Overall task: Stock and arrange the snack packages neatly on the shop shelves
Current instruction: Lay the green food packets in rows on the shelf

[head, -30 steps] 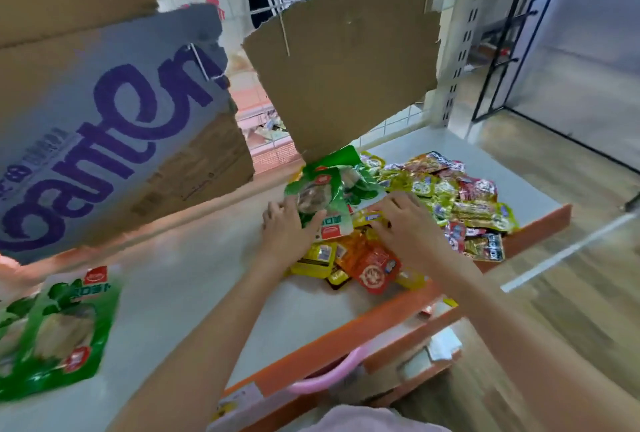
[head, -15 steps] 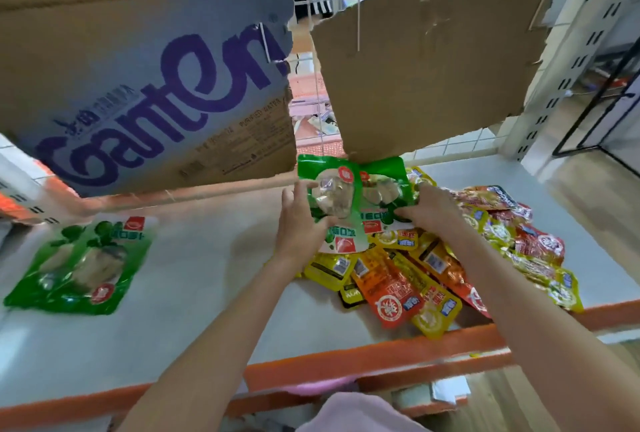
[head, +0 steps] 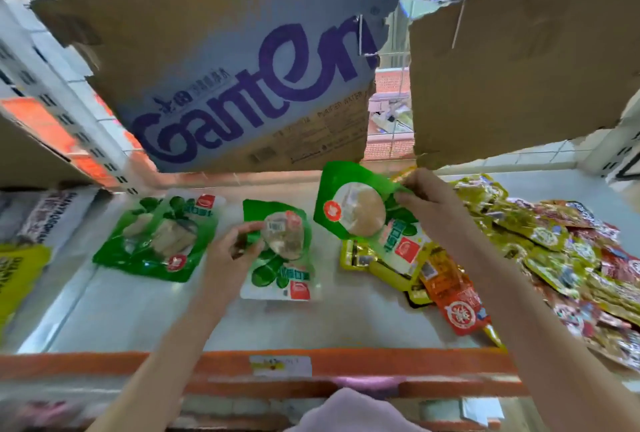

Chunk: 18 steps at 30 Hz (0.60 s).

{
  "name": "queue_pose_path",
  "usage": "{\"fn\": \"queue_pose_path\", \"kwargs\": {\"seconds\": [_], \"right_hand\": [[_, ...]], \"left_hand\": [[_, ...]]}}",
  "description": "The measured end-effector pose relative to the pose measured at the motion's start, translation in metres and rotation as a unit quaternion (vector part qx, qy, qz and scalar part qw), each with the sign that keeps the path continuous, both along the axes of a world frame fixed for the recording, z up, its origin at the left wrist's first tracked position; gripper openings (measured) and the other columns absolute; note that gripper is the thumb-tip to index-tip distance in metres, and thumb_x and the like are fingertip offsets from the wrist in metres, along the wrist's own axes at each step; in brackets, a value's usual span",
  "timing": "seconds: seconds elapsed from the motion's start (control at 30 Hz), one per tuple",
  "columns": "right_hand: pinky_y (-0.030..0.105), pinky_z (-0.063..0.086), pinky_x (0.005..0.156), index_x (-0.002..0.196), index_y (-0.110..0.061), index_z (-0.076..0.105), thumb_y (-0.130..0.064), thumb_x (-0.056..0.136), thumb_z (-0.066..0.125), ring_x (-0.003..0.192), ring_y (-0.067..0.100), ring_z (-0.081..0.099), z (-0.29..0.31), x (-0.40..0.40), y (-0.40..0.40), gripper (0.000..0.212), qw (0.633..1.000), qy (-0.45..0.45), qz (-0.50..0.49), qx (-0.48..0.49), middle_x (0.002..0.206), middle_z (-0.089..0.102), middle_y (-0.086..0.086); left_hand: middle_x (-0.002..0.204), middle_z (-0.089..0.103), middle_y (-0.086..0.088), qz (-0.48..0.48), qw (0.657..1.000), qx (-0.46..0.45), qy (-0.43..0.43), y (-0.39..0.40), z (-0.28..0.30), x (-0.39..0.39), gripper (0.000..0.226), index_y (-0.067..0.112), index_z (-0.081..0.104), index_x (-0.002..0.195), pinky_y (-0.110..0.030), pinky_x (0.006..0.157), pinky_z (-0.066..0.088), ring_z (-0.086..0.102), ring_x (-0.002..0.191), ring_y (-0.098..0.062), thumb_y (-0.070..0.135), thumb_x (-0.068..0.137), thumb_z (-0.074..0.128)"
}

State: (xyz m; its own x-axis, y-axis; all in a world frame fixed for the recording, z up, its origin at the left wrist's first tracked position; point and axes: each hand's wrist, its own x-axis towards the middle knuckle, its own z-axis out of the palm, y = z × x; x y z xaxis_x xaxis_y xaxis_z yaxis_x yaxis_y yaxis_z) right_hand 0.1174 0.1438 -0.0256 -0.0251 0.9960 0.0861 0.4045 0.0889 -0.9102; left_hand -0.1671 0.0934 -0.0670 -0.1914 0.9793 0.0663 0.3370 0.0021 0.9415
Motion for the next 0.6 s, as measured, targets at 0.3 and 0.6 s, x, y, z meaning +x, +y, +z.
{"fn": "queue_pose_path", "kwargs": {"seconds": [0.3, 0.6], "right_hand": [[0.035, 0.046, 0.068, 0.076, -0.017, 0.048, 0.002, 0.086, 0.059, 0.073, 0.019, 0.055, -0.003, -0.082, -0.012, 0.023, 0.996, -0.019, 0.023, 0.079, 0.079, 0.056, -0.002], [0.046, 0.051, 0.074, 0.077, -0.008, 0.053, 0.013, 0.078, 0.059, 0.078, 0.026, 0.060, 0.006, -0.123, -0.022, 0.023, 0.988, -0.041, 0.087, 0.120, 0.085, 0.063, 0.006]], "left_hand": [[0.088, 0.067, 0.014, 0.087, 0.985, 0.147, 0.028, -0.021, 0.009, -0.079, 0.063, 0.024, 0.053, 0.104, -0.013, 0.067, 0.050, 0.061, 0.081, 0.004, -0.028, 0.068, 0.054], [0.075, 0.064, -0.005, -0.067, 0.937, 0.158, 0.305, -0.058, -0.024, -0.106, 0.035, 0.006, 0.069, 0.057, -0.019, 0.078, 0.042, 0.050, 0.088, -0.011, -0.029, 0.056, 0.064]]}}
